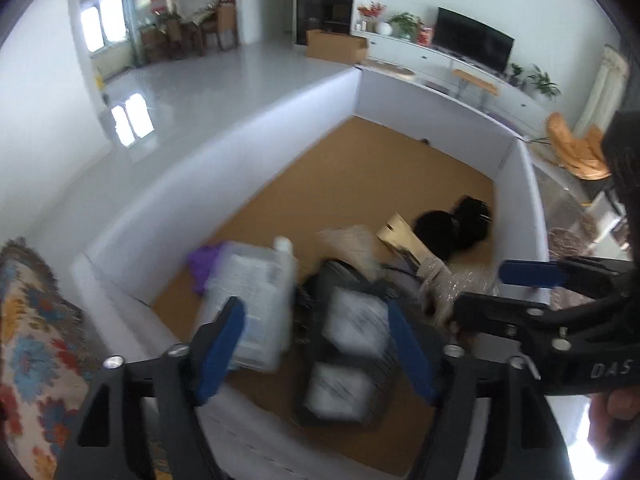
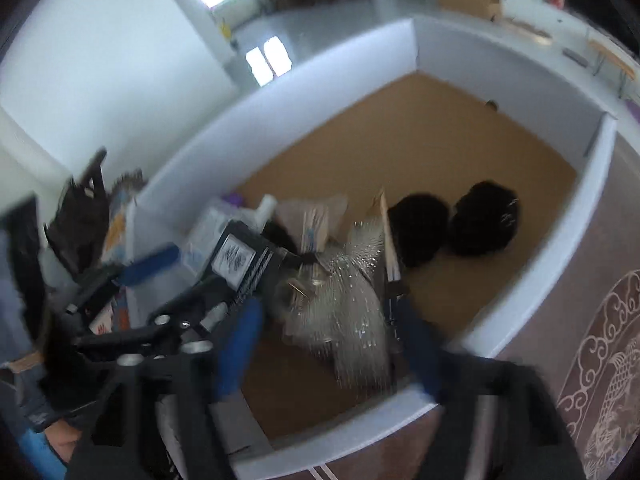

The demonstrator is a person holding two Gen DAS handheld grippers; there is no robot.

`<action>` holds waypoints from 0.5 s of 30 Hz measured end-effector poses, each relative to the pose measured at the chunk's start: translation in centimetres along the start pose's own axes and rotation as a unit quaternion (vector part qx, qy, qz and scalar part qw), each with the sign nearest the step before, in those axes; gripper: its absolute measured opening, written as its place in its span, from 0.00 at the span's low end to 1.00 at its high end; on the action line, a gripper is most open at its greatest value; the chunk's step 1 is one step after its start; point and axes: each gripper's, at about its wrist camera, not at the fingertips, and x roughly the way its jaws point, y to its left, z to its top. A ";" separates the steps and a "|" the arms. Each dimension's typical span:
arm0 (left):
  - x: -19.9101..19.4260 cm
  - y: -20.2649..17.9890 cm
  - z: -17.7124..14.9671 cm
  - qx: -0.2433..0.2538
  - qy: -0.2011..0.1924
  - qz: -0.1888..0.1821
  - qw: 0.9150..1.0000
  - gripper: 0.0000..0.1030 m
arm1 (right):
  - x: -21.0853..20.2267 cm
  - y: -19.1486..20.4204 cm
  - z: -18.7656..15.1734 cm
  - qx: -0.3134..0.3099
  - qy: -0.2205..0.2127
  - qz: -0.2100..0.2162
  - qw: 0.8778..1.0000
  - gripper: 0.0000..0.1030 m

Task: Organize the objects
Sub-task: 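Carry the black box in the left gripper while the right carries the bow clip into the pen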

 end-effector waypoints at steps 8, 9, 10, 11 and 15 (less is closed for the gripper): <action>-3.2 0.4 1.8 -0.060 -0.049 0.059 0.995 0.93 | -3.9 -0.5 1.0 -0.002 -0.050 -0.040 0.998 0.86; -3.7 0.6 1.8 -0.069 -0.059 0.059 0.994 0.93 | -4.6 -0.8 1.5 -0.003 -0.054 -0.043 0.998 0.87; -4.1 0.8 1.9 -0.079 -0.068 0.052 0.993 0.93 | -5.2 -0.8 1.5 -0.006 -0.060 -0.050 0.997 0.88; -4.5 1.0 1.9 -0.085 -0.071 0.047 0.993 0.93 | -5.8 -0.7 1.5 -0.010 -0.066 -0.059 0.996 0.90; -4.4 1.2 1.9 -0.092 -0.030 0.038 0.995 0.93 | -6.9 -0.7 2.0 -0.015 -0.074 -0.078 0.994 0.90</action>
